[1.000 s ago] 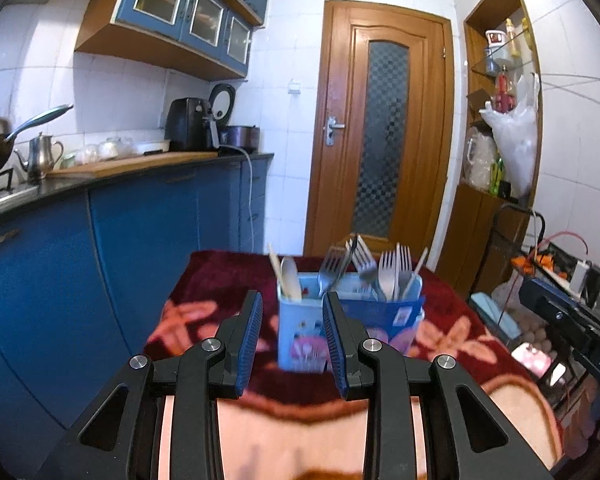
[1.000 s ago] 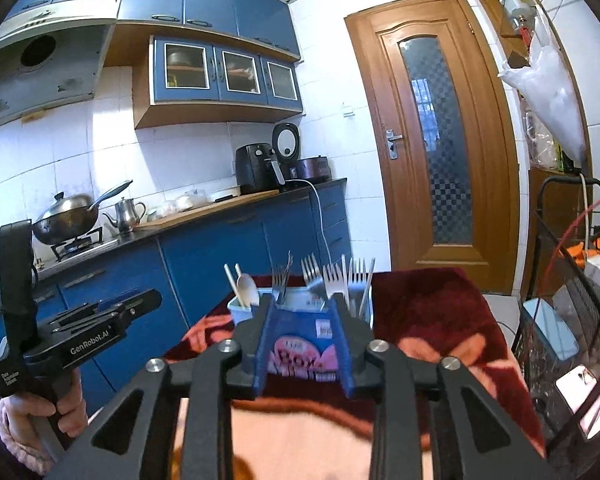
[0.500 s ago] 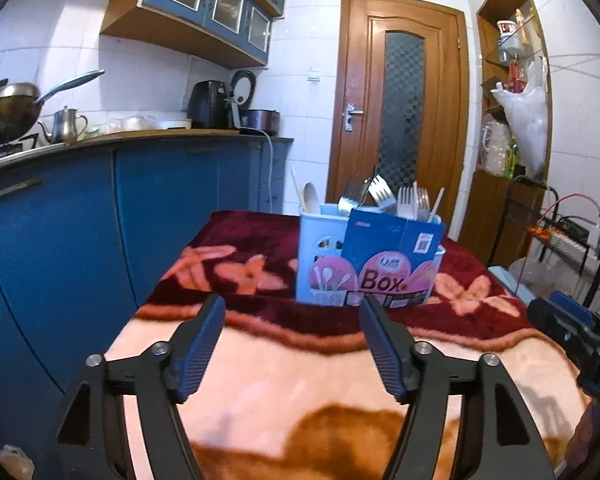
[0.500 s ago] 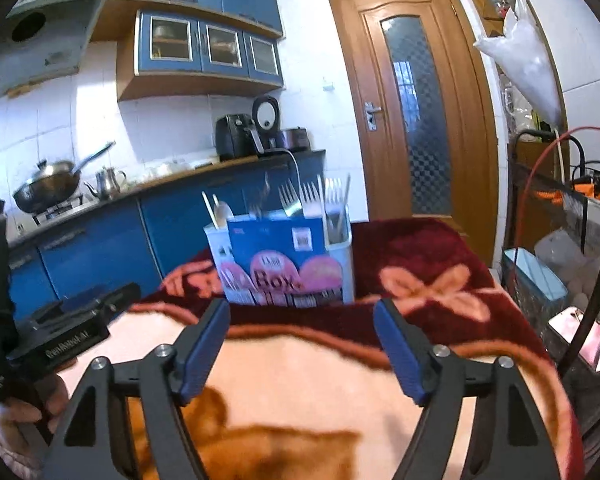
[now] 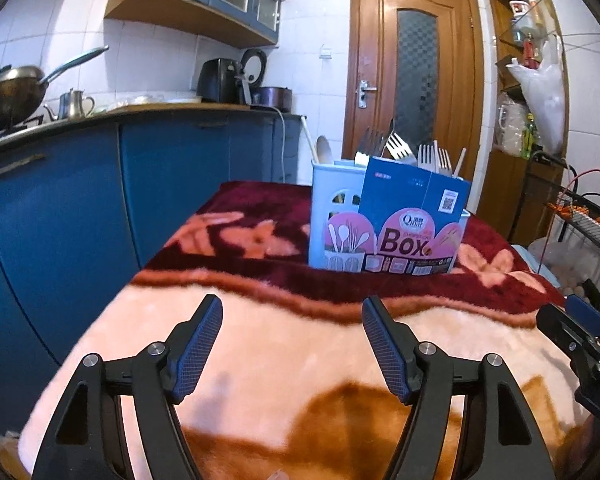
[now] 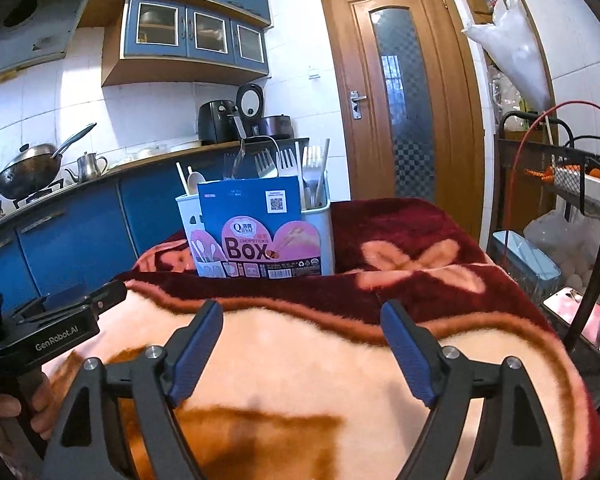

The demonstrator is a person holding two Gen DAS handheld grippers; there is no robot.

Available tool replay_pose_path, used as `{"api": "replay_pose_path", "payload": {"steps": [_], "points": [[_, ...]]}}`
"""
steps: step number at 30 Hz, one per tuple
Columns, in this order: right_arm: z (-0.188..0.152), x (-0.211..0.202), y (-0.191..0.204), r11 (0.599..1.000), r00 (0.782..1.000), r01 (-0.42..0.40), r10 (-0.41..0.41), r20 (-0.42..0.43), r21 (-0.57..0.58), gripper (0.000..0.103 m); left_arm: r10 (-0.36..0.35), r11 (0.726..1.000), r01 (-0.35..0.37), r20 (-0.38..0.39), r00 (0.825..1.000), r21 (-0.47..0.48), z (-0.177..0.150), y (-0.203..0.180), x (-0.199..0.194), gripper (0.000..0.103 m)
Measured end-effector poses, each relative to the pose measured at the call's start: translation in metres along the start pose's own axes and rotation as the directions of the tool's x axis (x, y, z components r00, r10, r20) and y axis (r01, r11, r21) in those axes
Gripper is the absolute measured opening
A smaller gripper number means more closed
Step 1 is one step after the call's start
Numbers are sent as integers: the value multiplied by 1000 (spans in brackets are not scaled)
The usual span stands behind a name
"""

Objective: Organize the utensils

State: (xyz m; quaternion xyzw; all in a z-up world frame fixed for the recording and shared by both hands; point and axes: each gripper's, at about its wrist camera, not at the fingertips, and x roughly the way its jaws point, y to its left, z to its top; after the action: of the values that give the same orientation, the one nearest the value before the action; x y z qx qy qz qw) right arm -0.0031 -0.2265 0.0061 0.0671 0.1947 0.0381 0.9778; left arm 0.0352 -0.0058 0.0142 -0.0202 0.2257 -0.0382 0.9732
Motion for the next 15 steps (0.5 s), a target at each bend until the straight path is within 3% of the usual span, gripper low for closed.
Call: {"api": "replay_pose_path", "payload": {"steps": [15], "points": [[-1,2,-1,1000,1000,8,-8,-10,4,84,30,999,-31,16,999,17,-5,-3,-1,74]]}}
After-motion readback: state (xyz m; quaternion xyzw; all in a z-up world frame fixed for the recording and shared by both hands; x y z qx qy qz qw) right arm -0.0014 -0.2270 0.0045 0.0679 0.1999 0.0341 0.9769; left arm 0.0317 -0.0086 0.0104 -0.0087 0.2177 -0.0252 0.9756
